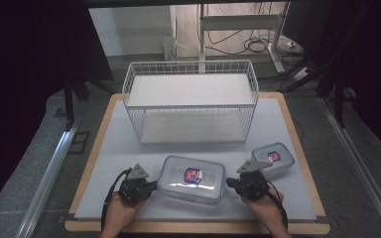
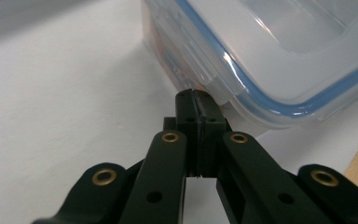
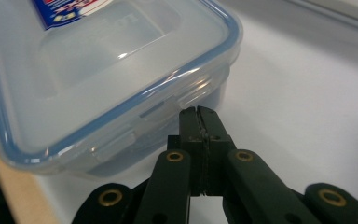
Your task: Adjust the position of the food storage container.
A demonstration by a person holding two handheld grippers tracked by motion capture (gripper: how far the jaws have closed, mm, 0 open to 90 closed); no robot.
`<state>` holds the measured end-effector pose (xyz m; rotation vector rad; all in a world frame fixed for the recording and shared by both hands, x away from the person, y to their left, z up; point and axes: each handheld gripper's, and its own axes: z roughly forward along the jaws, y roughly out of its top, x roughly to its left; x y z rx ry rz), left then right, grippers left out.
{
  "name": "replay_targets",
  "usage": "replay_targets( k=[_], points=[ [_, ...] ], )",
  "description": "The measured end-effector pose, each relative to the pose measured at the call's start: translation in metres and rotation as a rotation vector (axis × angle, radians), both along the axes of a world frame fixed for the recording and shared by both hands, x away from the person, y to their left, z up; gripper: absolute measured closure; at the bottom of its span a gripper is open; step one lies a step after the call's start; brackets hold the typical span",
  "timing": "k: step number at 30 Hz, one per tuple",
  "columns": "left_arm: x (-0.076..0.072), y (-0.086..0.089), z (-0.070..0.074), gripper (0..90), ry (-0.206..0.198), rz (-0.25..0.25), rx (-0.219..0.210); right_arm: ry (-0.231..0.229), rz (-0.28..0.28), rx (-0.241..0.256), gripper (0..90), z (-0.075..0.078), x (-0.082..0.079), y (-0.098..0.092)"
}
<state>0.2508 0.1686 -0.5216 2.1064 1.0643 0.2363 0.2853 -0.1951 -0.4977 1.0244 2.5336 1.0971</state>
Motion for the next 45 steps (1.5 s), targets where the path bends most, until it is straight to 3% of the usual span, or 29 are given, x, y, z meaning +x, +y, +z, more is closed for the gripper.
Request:
replay_targets(
  k=[7, 15, 18, 19, 21, 25, 26, 28, 35, 36, 41, 45],
  points=[
    [-0.003, -0.006, 0.000, 89.7, 0.014, -0.013, -0.015, -0.018, -0.031, -0.007, 89.2, -0.002, 0.014, -0.002],
    [-0.006, -0.010, 0.001, 88.3, -0.002, -0.036, -0.005, -0.015, -0.043, 0.003, 89.1, -0.003, 0.021, -0.006],
    [-0.011, -0.008, 0.004, 79.8, -0.063, -0.026, 0.048, -0.025, -0.030, -0.002, 86.0, 0.000, 0.018, -0.009],
    [-0.011, -0.008, 0.004, 77.7, -0.063, -0.026, 0.048, -0.025, -0.030, -0.002, 86.0, 0.000, 0.018, -0.009],
    [-0.016, -0.002, 0.008, 71.0, -0.105, 0.001, 0.058, -0.028, -0.015, 0.030, 80.4, 0.004, 0.015, -0.016],
    [-0.020, 0.003, 0.008, 54.8, -0.131, 0.023, 0.076, -0.024, -0.014, 0.033, 71.4, 0.005, 0.013, -0.022],
    [-0.022, 0.005, 0.008, 54.8, -0.141, 0.028, 0.081, -0.021, -0.016, 0.036, 68.6, 0.005, 0.013, -0.024],
    [-0.024, 0.011, 0.007, 39.2, -0.152, 0.030, 0.078, -0.021, -0.024, 0.043, 60.0, 0.006, 0.010, -0.028],
    [-0.023, 0.019, 0.005, 19.1, -0.132, 0.029, 0.039, -0.026, -0.024, 0.069, 45.3, 0.005, 0.005, -0.032],
    [-0.023, 0.020, 0.005, 16.3, -0.125, 0.036, 0.045, -0.035, -0.018, 0.072, 39.4, 0.004, 0.005, -0.033],
    [-0.023, 0.022, 0.004, 13.5, -0.117, 0.042, 0.045, -0.048, -0.017, 0.078, 32.1, 0.002, 0.006, -0.035],
    [-0.022, 0.024, 0.004, 10.2, -0.115, 0.041, 0.021, -0.053, -0.024, 0.083, 27.8, 0.002, 0.007, -0.037]
  ],
)
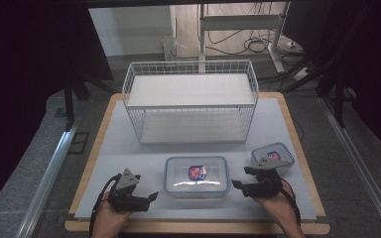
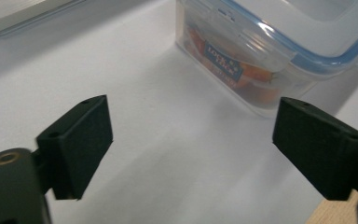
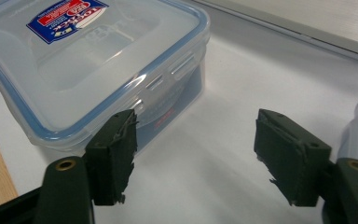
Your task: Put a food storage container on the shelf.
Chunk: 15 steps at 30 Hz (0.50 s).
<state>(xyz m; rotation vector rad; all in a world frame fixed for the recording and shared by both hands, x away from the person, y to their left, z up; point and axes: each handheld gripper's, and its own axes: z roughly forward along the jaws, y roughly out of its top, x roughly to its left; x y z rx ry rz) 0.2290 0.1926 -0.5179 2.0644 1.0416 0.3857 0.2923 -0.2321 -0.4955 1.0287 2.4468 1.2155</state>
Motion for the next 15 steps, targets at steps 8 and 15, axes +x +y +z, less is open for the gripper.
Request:
replay_targets(
  k=[8, 15],
  points=[
    [0.004, 0.004, -0.005, 5.5, -0.026, -0.002, -0.043, 0.024, 0.003, -0.004, 27.2, 0.002, 0.001, 0.000],
    [0.011, 0.007, 0.006, 7.5, 0.033, 0.006, -0.104, 0.036, -0.009, 0.013, 30.3, 0.013, 0.001, -0.002]
  ],
)
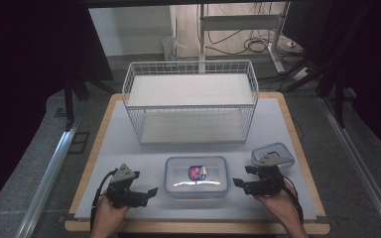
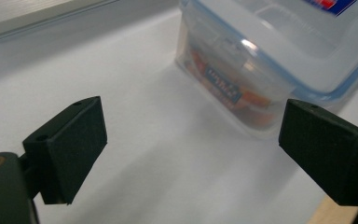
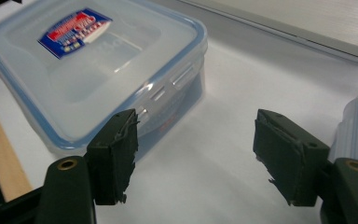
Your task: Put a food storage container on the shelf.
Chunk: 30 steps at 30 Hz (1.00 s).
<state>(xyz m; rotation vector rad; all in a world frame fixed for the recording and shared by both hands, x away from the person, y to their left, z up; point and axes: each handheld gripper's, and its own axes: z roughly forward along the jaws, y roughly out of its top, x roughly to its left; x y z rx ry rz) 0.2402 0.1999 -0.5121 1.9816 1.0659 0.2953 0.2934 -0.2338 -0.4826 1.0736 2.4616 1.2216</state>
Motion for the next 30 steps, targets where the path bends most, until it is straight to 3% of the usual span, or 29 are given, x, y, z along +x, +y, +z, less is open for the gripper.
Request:
replay_targets(
  k=[8, 10, 15, 16, 19, 22, 23, 27, 30],
  points=[
    [0.007, -0.011, 0.016, 4.1, 0.021, -0.045, 0.033, 0.040, 0.021, 0.020, 26.1, 0.008, 0.002, 0.003],
    [0.013, -0.015, 0.019, 3.8, 0.050, -0.081, -0.015, 0.052, 0.046, 0.030, 22.8, 0.010, 0.004, 0.009],
    [0.024, -0.025, 0.019, 4.2, 0.084, -0.127, -0.042, 0.066, 0.076, 0.030, 19.1, 0.010, 0.007, 0.019],
    [0.031, -0.030, 0.018, 4.2, 0.115, -0.143, -0.074, 0.079, 0.091, 0.022, 17.6, 0.008, 0.010, 0.024],
    [0.037, -0.035, 0.014, 4.2, 0.149, -0.161, -0.092, 0.103, 0.098, 0.022, 16.2, 0.005, 0.012, 0.028],
    [0.046, -0.045, 0.007, 4.5, 0.192, -0.197, -0.109, 0.158, 0.122, 0.042, 13.4, -0.003, 0.020, 0.033],
    [0.046, -0.045, 0.007, 4.7, 0.192, -0.197, -0.109, 0.158, 0.122, 0.042, 13.4, -0.003, 0.020, 0.033],
    [0.055, -0.050, -0.001, 2.3, 0.258, -0.224, -0.157, 0.257, 0.143, 0.105, 12.4, -0.011, 0.030, 0.038],
    [0.054, -0.049, -0.003, 3.4, 0.271, -0.228, -0.175, 0.309, 0.153, 0.139, 11.8, -0.016, 0.034, 0.039]
  ],
)
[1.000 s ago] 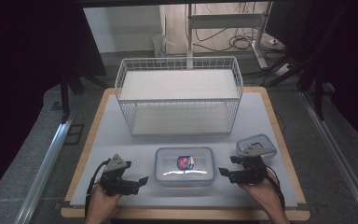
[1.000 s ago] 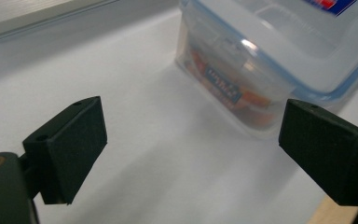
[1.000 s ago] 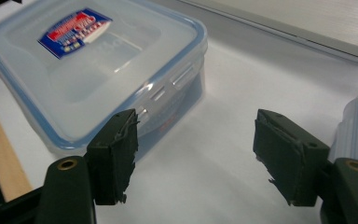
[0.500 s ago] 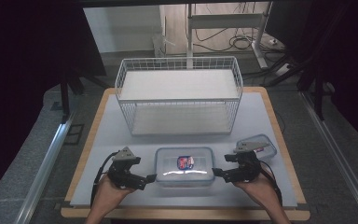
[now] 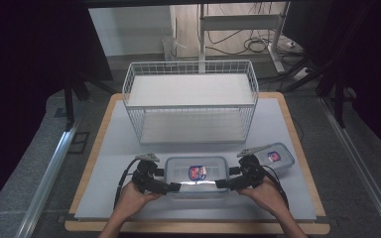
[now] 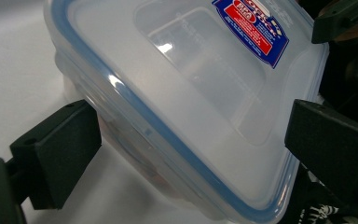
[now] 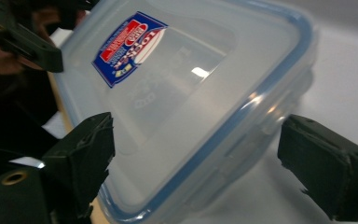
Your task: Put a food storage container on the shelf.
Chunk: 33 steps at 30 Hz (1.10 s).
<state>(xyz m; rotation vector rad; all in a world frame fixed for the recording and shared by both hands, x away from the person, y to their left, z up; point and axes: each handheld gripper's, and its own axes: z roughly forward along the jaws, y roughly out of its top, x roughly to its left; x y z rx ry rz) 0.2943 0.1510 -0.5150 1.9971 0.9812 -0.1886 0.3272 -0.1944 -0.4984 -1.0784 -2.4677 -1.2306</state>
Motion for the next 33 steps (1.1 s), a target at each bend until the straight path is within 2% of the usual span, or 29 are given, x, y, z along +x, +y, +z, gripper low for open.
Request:
replay_targets(
  k=[3, 5, 7, 8, 10, 11, 12, 15, 17, 20, 21, 22, 24, 28, 31, 33],
  points=[
    [-0.004, 0.000, 0.002, 4.5, -0.006, 0.006, 0.011, 0.057, -0.012, 0.029, 13.8, -0.004, 0.002, -0.001],
    [-0.007, 0.000, 0.003, 7.7, -0.016, 0.018, 0.008, 0.057, -0.008, 0.026, 15.6, -0.002, 0.001, -0.002],
    [-0.011, 0.003, 0.006, 10.5, -0.043, 0.023, 0.011, 0.048, 0.003, 0.018, 18.3, 0.001, -0.003, -0.003],
    [-0.016, 0.005, 0.008, 15.4, -0.064, 0.031, 0.006, 0.025, -0.011, 0.023, 23.5, 0.004, -0.008, -0.006],
    [-0.023, 0.007, 0.010, 20.1, -0.089, 0.046, 0.001, 0.009, -0.021, 0.031, 28.1, 0.007, -0.013, -0.008],
    [-0.023, 0.007, 0.010, 21.8, -0.089, 0.046, 0.001, 0.009, -0.021, 0.031, 28.1, 0.007, -0.013, -0.008],
    [-0.030, 0.008, 0.011, 23.7, -0.100, 0.054, -0.003, -0.009, -0.029, 0.038, 32.3, 0.008, -0.018, -0.010],
    [-0.035, 0.010, 0.010, 28.8, -0.102, 0.062, -0.017, -0.013, -0.054, 0.058, 39.7, 0.010, -0.026, -0.014],
    [-0.044, 0.013, 0.010, 33.0, -0.111, 0.083, -0.043, -0.009, -0.073, 0.082, 43.8, 0.011, -0.032, -0.018],
    [-0.050, 0.017, 0.010, 40.2, -0.108, 0.100, -0.080, -0.015, -0.081, 0.104, 47.6, 0.012, -0.041, -0.022],
    [-0.050, 0.017, 0.010, 42.2, -0.108, 0.100, -0.080, -0.015, -0.081, 0.104, 47.6, 0.012, -0.041, -0.022],
    [-0.052, 0.019, 0.009, 42.2, -0.101, 0.104, -0.097, -0.024, -0.082, 0.104, 48.3, 0.012, -0.044, -0.022],
    [-0.054, 0.023, 0.008, 47.7, -0.090, 0.105, -0.125, -0.040, -0.078, 0.097, 49.1, 0.014, -0.050, -0.022],
    [-0.053, 0.026, 0.006, 50.0, -0.066, 0.104, -0.154, -0.048, -0.072, 0.095, 48.4, 0.013, -0.050, -0.022],
    [-0.052, 0.028, 0.005, 51.2, -0.057, 0.102, -0.168, -0.045, -0.071, 0.113, 47.0, 0.011, -0.047, -0.022],
    [-0.054, 0.031, 0.002, 52.1, -0.043, 0.102, -0.193, -0.036, -0.064, 0.115, 44.6, 0.008, -0.045, -0.021]
  ],
)
